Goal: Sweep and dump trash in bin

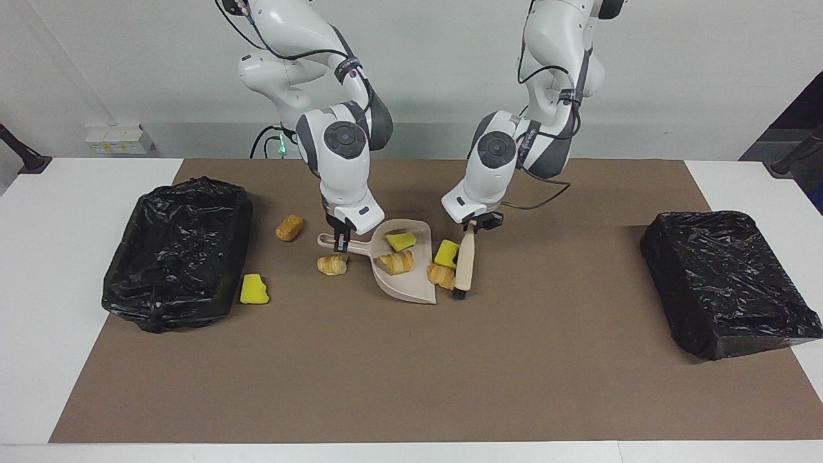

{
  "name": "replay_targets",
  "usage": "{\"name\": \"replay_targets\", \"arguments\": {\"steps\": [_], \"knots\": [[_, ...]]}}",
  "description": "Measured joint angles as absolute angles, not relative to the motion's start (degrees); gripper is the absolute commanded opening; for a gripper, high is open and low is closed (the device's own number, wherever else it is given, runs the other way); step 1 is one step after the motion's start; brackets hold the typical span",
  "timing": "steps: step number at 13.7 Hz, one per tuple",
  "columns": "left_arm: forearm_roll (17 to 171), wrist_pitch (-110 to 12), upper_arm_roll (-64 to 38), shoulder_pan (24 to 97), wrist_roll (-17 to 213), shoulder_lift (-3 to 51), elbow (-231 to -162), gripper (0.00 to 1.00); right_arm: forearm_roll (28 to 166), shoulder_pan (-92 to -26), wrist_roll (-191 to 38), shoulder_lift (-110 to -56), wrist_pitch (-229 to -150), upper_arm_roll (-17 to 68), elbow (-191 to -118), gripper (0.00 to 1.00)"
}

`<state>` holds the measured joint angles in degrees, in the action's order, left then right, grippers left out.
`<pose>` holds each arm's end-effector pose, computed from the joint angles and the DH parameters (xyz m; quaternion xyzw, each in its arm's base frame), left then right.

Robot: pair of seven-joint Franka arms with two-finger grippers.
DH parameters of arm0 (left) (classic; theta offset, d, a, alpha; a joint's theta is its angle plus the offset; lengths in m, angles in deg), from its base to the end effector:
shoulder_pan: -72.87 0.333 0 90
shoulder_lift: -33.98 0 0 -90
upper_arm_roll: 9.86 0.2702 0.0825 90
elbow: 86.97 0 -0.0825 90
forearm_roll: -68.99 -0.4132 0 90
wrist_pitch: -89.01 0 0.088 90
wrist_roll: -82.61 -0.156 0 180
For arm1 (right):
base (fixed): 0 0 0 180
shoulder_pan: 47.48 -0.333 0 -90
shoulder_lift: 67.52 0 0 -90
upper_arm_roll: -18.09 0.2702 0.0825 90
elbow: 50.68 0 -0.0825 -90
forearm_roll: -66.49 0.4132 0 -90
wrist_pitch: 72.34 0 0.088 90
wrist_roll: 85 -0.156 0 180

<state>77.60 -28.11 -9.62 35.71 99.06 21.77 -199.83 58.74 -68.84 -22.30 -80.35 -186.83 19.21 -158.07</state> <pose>0.4625 -0.3660 0.2440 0.9859 -0.1386 -0.0904 0.0260 0.5705 0.2206 0.2782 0.7128 0.6972 -0.0666 0.0372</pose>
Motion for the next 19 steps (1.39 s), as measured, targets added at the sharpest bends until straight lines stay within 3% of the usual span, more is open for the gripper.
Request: {"name": "replay_targets", "arguments": {"steps": [5,9,13,19], "knots": [[79.04,-29.7,-11.64,30.44,110.78,23.17,-199.14,0.0,58.74,-68.84,-22.32,-80.34,-186.83,19.21,-158.14,0.0],[79.14,-24.77,-10.48,31.42,112.09,26.78,-196.26,0.0,58.79,-68.75,-22.34,-80.33,-187.06,19.2,-158.39,0.0],[79.2,-17.76,-10.11,33.89,112.09,30.66,-196.15,0.0,62.96,-67.16,-19.55,-79.9,-193.94,19.12,-162.34,0.0],[79.22,-13.55,-9.99,35.66,112.05,31.73,-197.16,0.0,66.54,-66.35,-17.27,-79.31,-197.73,19.21,-164.83,0.0]]}}
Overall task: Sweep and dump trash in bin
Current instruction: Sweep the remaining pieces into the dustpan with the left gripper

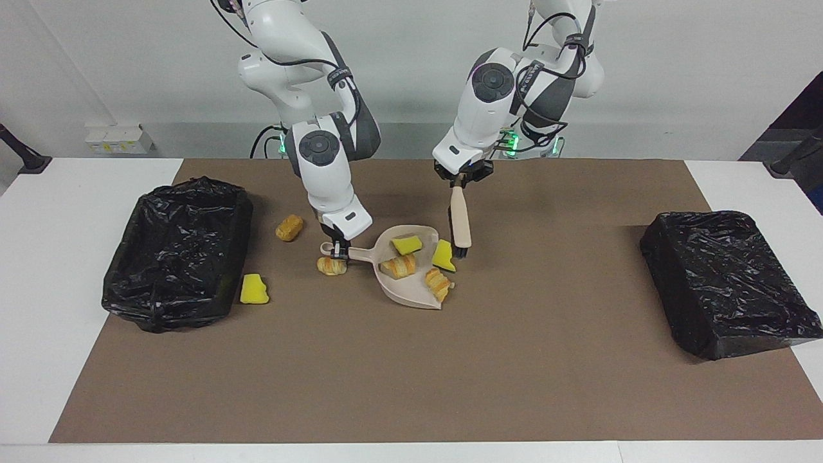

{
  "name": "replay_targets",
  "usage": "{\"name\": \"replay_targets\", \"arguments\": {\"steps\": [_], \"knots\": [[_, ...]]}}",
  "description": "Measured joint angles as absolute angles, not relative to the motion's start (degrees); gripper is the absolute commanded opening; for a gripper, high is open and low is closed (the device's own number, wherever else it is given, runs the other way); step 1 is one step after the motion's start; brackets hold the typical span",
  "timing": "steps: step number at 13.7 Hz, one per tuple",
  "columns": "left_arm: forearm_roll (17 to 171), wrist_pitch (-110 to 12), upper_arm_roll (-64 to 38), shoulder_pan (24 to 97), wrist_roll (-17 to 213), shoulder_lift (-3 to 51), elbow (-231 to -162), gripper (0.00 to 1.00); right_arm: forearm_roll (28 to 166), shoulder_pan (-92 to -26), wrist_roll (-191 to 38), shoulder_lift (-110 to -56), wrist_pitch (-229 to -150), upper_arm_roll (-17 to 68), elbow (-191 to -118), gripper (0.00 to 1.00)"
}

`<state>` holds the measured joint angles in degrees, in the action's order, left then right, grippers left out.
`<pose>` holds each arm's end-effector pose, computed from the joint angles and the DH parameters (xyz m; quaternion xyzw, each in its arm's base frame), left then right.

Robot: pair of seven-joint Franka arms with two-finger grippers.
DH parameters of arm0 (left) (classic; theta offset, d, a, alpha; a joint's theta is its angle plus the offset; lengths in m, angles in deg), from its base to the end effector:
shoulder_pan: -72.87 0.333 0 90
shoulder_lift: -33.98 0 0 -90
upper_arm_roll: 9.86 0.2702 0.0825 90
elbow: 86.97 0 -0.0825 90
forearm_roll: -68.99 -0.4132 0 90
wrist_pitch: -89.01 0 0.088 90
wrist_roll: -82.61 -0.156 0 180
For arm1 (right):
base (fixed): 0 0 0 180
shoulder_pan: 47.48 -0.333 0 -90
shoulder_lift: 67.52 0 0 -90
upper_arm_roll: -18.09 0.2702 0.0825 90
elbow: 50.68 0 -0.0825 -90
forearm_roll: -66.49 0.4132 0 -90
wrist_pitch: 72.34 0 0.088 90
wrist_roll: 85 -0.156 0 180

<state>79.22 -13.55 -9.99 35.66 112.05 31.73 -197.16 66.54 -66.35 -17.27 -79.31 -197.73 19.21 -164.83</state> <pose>0.4366 -0.3628 0.3515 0.9918 -0.0416 -0.1184 0.0238 0.5689 0.2071 0.2481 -0.7213 -0.6926 0.0034 0.0041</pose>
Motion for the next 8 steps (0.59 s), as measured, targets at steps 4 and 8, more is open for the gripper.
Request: {"name": "replay_targets", "arguments": {"steps": [4,8], "knots": [[79.22,-21.95,-9.91,37.49,110.57,31.91,-204.32,0.0,66.76,-66.34,-16.49,-78.97,-197.73,19.16,-165.53,0.0],[79.22,-31.58,-9.8,40.55,104.24,27.07,-207.59,0.0,66.86,-66.34,-16.48,-78.65,-197.73,19.16,-165.95,0.0]]}}
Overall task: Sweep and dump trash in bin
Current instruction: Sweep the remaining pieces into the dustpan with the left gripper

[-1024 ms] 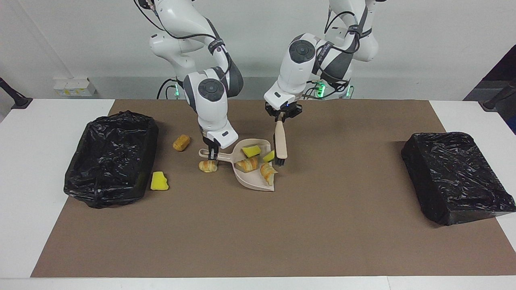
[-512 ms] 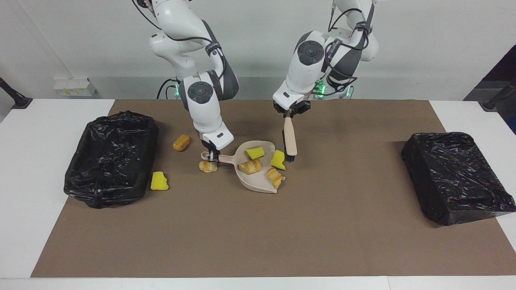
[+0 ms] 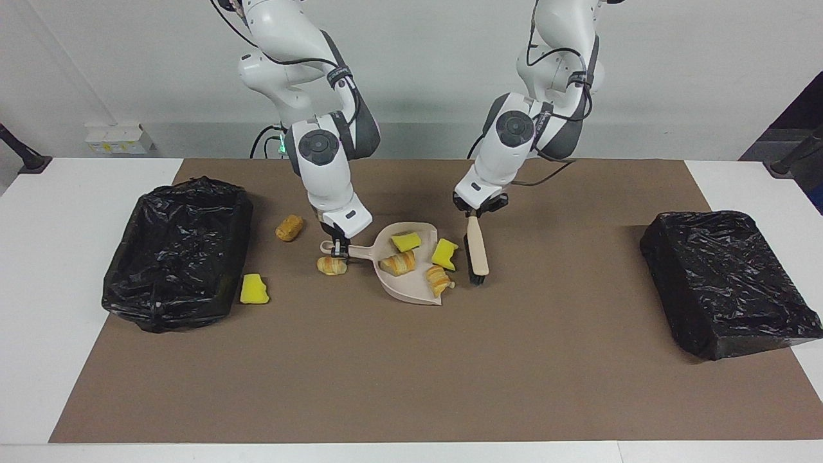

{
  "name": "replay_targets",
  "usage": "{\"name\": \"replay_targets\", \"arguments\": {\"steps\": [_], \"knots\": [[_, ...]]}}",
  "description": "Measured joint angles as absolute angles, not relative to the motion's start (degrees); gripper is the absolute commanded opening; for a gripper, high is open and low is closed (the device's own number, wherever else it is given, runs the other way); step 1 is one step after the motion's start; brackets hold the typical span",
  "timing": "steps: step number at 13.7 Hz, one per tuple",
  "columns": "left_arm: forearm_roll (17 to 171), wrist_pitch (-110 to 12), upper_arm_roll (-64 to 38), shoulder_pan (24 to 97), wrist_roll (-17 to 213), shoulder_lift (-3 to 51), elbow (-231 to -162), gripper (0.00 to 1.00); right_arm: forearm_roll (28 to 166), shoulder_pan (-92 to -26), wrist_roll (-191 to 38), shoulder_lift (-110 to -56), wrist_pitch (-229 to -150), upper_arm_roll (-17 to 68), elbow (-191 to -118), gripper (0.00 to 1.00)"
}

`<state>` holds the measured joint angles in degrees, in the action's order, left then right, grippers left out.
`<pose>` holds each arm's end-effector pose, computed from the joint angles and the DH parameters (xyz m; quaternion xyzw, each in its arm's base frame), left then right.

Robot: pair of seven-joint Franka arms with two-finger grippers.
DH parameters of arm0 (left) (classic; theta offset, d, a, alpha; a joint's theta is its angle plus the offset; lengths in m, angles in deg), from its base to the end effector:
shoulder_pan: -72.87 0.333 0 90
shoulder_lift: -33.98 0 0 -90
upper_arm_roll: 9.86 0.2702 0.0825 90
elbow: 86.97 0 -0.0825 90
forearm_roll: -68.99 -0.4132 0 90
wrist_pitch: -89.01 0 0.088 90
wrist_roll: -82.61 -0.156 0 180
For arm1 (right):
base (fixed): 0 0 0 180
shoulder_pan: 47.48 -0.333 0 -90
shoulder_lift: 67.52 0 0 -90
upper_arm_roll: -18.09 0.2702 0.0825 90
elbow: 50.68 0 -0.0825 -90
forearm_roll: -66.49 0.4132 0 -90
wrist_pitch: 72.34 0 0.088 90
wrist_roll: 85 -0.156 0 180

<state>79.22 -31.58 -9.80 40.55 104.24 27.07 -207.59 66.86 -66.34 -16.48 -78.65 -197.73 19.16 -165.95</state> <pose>0.4665 -0.3133 0.2407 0.9945 -0.0424 -0.0872 0.0385 0.5638 0.2050 0.2459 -0.7180 -0.6960 0.0062 0.0076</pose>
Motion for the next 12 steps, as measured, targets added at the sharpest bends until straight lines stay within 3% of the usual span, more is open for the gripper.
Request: {"name": "replay_targets", "arguments": {"steps": [3,7,12], "knots": [[79.26,-33.32,-10.8,39.18,103.26,25.6,-207.32,0.0,66.94,-66.34,-16.48,-78.56,-197.74,19.16,-166.06,0.0],[80.77,-33.94,-11.66,31.48,107.68,25.72,-207.1,0.0,66.97,-66.34,-16.48,-78.52,-197.74,19.15,-166.1,0.0],[81.93,-29.79,-11.72,28.74,112.5,26.17,-201.39,0.0,66.97,-66.09,-16.12,-78.49,-197.74,19.12,-166.22,0.0]]}}
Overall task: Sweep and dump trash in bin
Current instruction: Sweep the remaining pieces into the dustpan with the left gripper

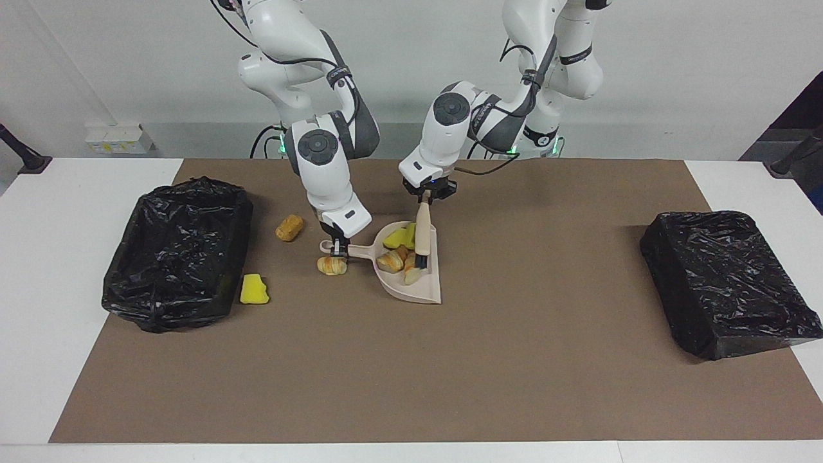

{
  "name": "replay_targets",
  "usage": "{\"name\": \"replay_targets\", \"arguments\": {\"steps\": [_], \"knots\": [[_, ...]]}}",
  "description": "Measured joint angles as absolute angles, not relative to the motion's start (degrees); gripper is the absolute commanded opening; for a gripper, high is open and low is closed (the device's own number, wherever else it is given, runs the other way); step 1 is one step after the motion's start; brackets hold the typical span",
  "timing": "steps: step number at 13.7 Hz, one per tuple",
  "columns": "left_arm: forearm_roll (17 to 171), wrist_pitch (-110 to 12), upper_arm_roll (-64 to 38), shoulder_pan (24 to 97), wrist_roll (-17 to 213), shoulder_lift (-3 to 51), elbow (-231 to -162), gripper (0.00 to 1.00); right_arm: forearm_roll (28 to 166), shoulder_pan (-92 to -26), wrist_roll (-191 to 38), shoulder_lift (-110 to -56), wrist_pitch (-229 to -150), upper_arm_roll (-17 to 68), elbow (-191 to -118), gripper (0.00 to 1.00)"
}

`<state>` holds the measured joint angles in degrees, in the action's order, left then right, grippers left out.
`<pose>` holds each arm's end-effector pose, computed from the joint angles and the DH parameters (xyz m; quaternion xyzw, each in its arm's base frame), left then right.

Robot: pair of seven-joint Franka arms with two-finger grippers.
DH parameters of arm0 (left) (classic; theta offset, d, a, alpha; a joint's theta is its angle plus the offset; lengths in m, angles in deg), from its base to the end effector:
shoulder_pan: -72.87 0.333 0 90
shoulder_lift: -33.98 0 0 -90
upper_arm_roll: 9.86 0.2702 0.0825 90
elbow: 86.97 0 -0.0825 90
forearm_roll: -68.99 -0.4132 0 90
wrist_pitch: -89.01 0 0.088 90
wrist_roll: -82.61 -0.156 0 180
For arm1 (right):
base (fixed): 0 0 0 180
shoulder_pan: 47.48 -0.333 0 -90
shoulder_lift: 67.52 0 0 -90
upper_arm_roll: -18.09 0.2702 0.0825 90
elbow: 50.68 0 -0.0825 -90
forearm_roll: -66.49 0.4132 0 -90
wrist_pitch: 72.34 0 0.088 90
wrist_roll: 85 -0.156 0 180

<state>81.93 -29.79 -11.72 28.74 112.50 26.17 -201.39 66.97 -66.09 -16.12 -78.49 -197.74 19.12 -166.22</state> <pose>0.3959 -0.4403 0.2801 0.9912 -0.0823 -0.0845 0.0600 0.5635 0.2019 0.2454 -0.7180 -0.6960 0.0067 0.0087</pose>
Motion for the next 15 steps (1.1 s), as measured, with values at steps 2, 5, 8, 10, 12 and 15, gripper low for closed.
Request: {"name": "replay_targets", "arguments": {"steps": [2,5,8,10,12,15], "knots": [[81.93,-28.03,-11.54,28.75,115.57,26.37,-199.6,0.0,67.02,-65.17,-15.07,-78.49,-197.74,19.11,-166.25,0.0],[81.57,-25.95,-11.09,28.87,117.63,26.33,-199.52,0.0,67.1,-64.73,-14.67,-78.48,-197.74,19.11,-166.25,0.0],[81.12,-25.33,-10.91,28.88,118.39,26.41,-198.81,0.0,67.11,-64.72,-14.67,-78.47,-197.74,19.11,-166.27,0.0],[81.06,-23.4,-10.73,28.88,118.49,27.73,-197.53,0.0,67.12,-64.71,-14.67,-78.47,-197.74,19.11,-166.28,0.0],[80.99,-19.29,-10.44,28.88,118.59,30.65,-196.99,0.0,67.88,-64.49,-14.52,-78.47,-197.74,19.11,-166.33,0.0],[80.88,-8.86,-10.31,28.88,119.65,35.3,-197.69,0.0,73.62,-63.19,-7.91,-78.47,-197.84,19.08,-166.42,0.0]]}}
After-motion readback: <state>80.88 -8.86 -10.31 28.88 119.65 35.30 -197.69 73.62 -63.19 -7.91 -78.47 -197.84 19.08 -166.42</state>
